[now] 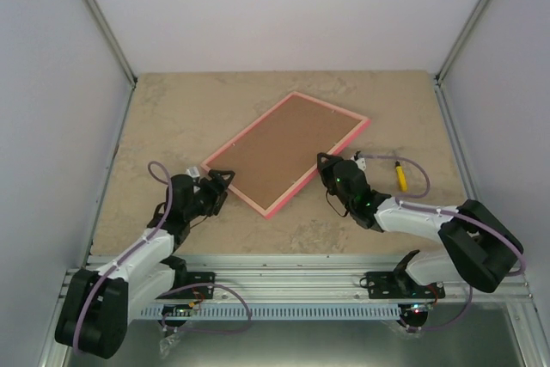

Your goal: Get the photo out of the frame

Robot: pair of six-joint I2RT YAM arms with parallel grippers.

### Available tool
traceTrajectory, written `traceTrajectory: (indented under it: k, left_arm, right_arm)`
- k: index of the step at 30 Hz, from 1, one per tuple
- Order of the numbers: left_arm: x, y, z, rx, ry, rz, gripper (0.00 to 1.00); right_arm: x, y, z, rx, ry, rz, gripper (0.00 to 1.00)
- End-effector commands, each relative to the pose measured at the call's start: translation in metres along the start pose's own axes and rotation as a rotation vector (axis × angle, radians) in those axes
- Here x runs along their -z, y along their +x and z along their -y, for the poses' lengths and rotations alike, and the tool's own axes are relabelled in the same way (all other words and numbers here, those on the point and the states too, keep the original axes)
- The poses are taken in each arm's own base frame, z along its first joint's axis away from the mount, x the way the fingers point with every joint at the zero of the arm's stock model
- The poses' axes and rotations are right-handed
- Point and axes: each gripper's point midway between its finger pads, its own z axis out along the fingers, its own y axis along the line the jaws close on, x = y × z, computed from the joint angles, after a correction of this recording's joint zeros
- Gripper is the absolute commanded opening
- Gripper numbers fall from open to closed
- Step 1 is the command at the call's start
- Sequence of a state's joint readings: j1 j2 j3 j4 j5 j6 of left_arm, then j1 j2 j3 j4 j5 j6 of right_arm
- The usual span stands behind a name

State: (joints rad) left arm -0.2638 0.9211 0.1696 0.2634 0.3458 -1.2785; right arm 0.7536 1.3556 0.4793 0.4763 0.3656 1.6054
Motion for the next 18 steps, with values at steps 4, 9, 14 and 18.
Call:
traceTrajectory:
  k: [4,9,14,18]
  left_arm:
    - [-0.004,0.002,0.017,0.048,0.096,0.005,0.81]
    - [0.003,-0.001,0.016,0.118,0.145,0.044,0.63]
    - [0.009,-0.006,0.018,0.137,0.174,0.083,0.49]
    - [0.013,-0.007,0.020,0.159,0.200,0.098,0.41]
  right_arm:
    - [-0.002,0.014,0.022,0.035,0.054,-0.066,0.01]
    - [-0.001,0.017,0.027,0.025,0.075,-0.086,0.03]
    - [-0.001,0.022,0.030,0.019,0.084,-0.118,0.09]
    - [0.000,0.029,0.031,0.010,0.091,-0.153,0.11]
